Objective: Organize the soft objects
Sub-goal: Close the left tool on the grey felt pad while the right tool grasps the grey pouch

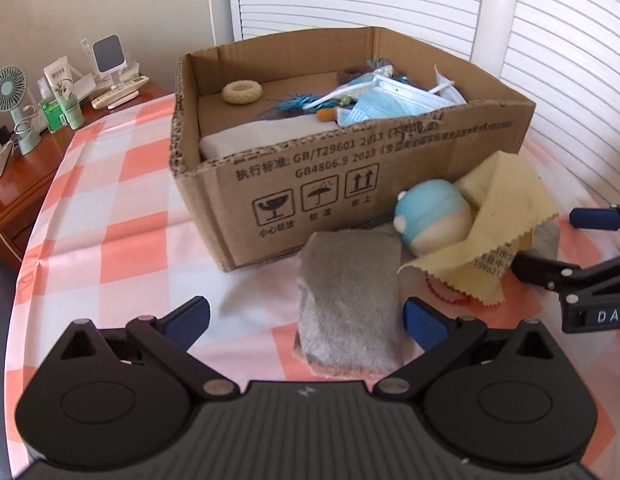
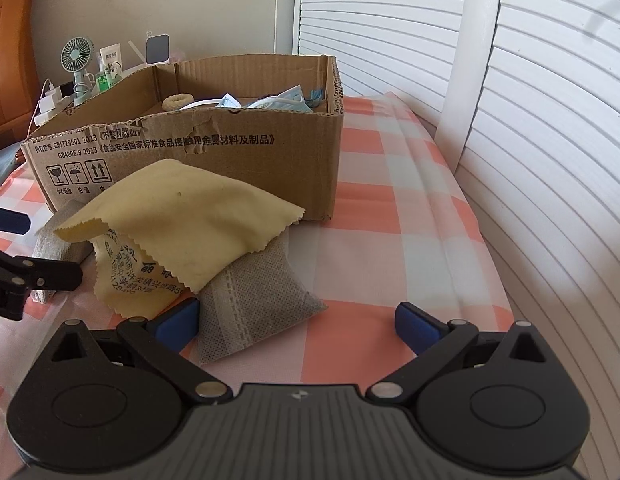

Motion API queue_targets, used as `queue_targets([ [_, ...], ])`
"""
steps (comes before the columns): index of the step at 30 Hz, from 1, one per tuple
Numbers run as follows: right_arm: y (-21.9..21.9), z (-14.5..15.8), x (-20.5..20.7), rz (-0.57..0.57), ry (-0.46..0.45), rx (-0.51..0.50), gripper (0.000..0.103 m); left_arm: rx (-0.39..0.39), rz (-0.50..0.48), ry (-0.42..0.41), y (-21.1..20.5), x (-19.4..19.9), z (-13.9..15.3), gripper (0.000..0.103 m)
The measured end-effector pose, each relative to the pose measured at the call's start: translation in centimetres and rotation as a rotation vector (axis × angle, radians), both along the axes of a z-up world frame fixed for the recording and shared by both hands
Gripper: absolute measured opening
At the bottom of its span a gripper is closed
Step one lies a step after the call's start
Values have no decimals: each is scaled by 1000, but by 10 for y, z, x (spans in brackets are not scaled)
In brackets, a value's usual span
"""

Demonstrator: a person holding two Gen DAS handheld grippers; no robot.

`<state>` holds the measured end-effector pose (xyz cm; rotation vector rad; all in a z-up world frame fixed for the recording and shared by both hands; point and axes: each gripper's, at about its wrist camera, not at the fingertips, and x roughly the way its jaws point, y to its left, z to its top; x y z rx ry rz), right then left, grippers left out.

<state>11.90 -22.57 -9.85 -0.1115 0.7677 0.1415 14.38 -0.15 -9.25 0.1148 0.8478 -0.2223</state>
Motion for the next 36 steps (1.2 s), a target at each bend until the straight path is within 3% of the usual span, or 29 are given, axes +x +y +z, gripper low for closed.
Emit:
queue_targets([
  [3, 0, 0, 0, 3, 3, -1, 103, -4, -13, -11, -7, 2, -1, 90],
  [6, 1, 1, 0, 4, 6, -3, 103, -53, -20, -18, -7, 3, 1, 68],
  [8, 1, 0, 0, 7, 4, -2, 103, -57, -25, -27, -8, 3, 2, 46],
  [11, 1, 0, 0, 12, 4, -2, 103, -70, -37, -28, -9, 4, 4, 40],
  [17, 4, 1, 1, 28, 5, -13, 103, -10, -6, -32, -4, -1, 7, 36],
  [23, 14, 2, 7, 95, -14, -40, 102, -33, 46, -18, 12, -6, 6, 37],
  [31, 19, 6, 0, 176, -60, -62, 69, -26, 44, -16, 11, -6, 6, 38],
  [36, 24, 9, -1, 183, -53, -73, 55, -23, 46, -17, 11, -6, 5, 39],
])
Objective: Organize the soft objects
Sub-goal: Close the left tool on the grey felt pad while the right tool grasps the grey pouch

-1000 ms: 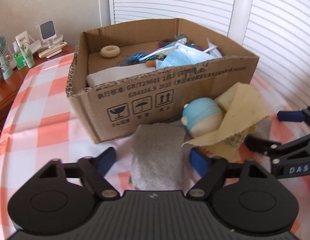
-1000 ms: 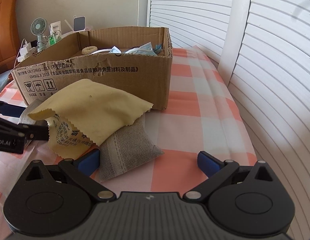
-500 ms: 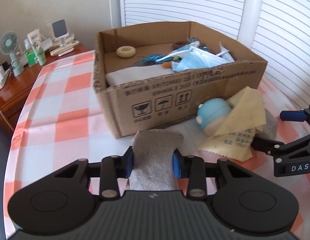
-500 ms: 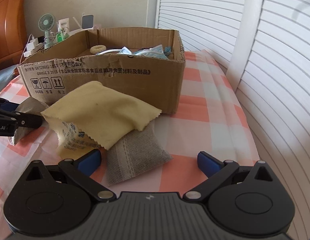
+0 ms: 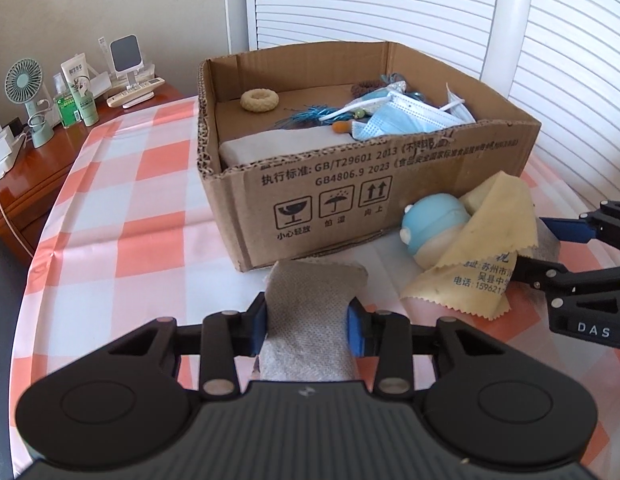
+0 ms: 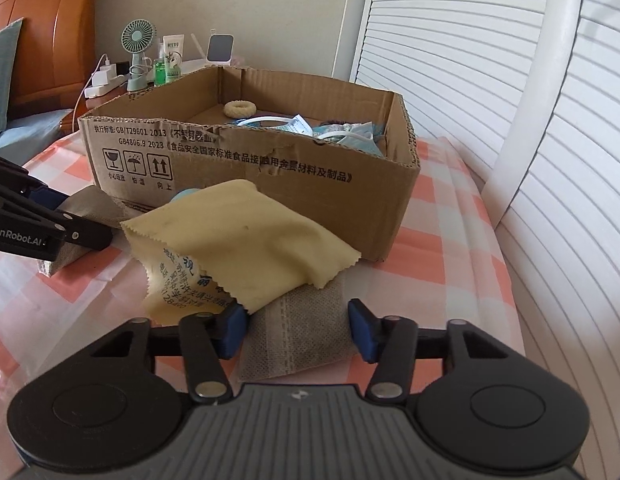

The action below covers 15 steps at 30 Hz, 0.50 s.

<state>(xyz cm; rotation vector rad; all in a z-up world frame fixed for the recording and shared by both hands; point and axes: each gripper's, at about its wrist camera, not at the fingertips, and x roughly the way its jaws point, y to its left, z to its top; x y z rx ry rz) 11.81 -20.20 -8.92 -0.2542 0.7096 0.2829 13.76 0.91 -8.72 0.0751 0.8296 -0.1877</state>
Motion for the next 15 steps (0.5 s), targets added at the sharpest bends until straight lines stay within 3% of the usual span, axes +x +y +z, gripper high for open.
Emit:
queue_targets([
  [6, -7, 3, -4, -75, 38, -4, 54, -1, 1, -2, 0, 0, 0, 40],
  [9, -7, 2, -5, -67, 31, -17, 58, -7, 5, -5, 1, 1, 0, 40],
  [15, -3, 2, -2, -59, 31, -17, 56, -12, 5, -7, 2, 1, 0, 39],
])
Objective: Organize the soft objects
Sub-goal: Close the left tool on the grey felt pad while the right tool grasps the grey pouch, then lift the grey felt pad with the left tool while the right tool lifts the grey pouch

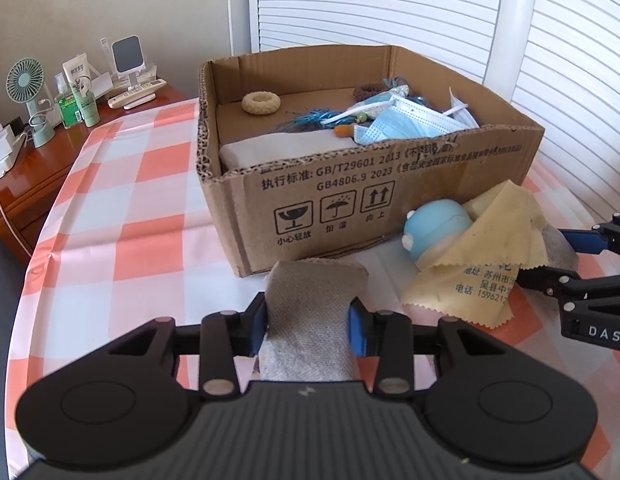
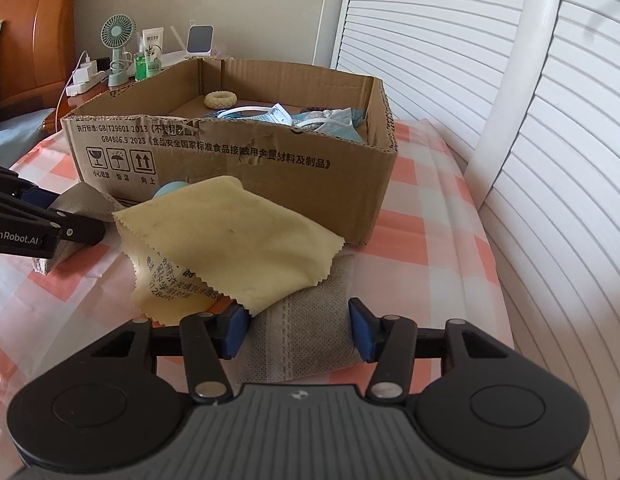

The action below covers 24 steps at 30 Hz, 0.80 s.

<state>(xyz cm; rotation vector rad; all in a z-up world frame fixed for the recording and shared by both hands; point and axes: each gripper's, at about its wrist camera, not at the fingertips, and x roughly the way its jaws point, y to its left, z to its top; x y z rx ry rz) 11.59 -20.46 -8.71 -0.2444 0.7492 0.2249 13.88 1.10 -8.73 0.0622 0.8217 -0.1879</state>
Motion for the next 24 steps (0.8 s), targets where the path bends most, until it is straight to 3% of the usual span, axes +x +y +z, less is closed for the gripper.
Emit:
queue_targets([
  [10, -3, 6, -10, -30, 14, -17, 45, -5, -16, 1, 1, -4, 4, 34],
  [19, -6, 4, -17, -23, 32, -14, 49, -20, -33, 4, 5, -12, 7, 34],
  [24, -6, 11, -21, -30, 25, -17, 37, -11, -69, -5, 4, -18, 15, 34],
])
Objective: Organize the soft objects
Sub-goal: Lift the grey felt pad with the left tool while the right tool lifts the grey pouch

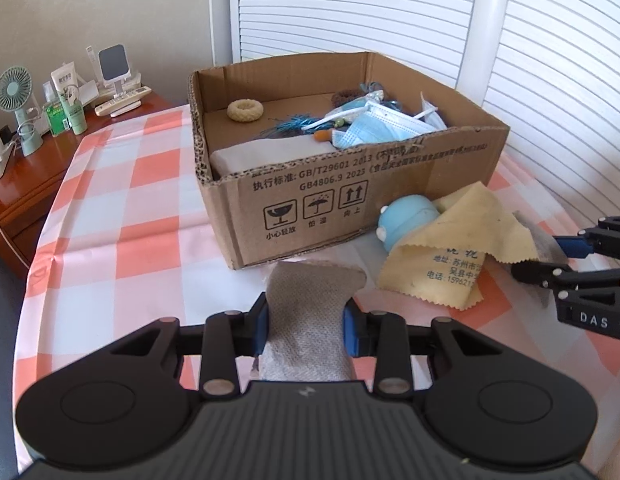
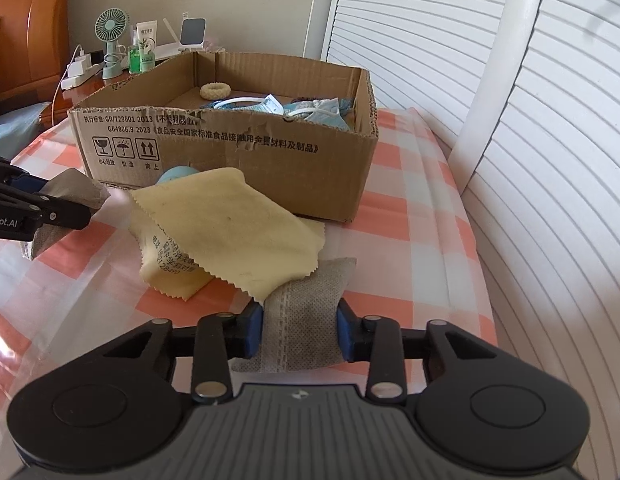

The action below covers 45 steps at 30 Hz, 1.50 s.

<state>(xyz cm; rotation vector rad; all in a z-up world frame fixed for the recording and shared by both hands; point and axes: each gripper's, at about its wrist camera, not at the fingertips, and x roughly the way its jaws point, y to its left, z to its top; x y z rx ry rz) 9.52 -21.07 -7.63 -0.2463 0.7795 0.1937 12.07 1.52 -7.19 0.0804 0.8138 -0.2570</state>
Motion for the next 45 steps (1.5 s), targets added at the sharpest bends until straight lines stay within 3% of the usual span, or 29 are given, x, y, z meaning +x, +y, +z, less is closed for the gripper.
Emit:
queue_targets([
  [4, -3, 7, -6, -2, -5, 1, 33, 7, -38, -9, 0, -7, 9, 34],
  [15, -19, 16, -21, 9, 18, 27, 34, 15, -96, -29, -3, -16, 24, 34],
  [18, -20, 7, -21, -1, 34, 15, 47, 6, -96, -21, -3, -17, 22, 34],
  [22, -21, 1, -19, 8, 38, 20, 58, 10, -99, -20, -4, -19, 23, 34],
  [32, -17, -4, -16, 23, 40, 12, 67, 8, -103, -11, -5, -20, 23, 34],
  [34, -18, -4, -19, 33, 42, -6, 80, 5, -104, -9, -4, -20, 23, 34],
  [35, -18, -3, -22, 39, 36, -9, 81, 4, -104, -9, -4, -20, 23, 34],
  [39, -17, -4, -25, 55, 32, -36, 79, 3, -112, -8, -6, -20, 23, 34],
  [41, -15, -4, -21, 60, 31, -25, 71, 2, -115, -6, -7, -19, 22, 34],
  [43, -15, -3, -19, 60, 33, -14, 52, 0, -117, -5, -8, -20, 22, 34],
  [45, -17, -1, -20, 53, 33, -18, 45, -2, -121, -2, -8, -20, 22, 34],
])
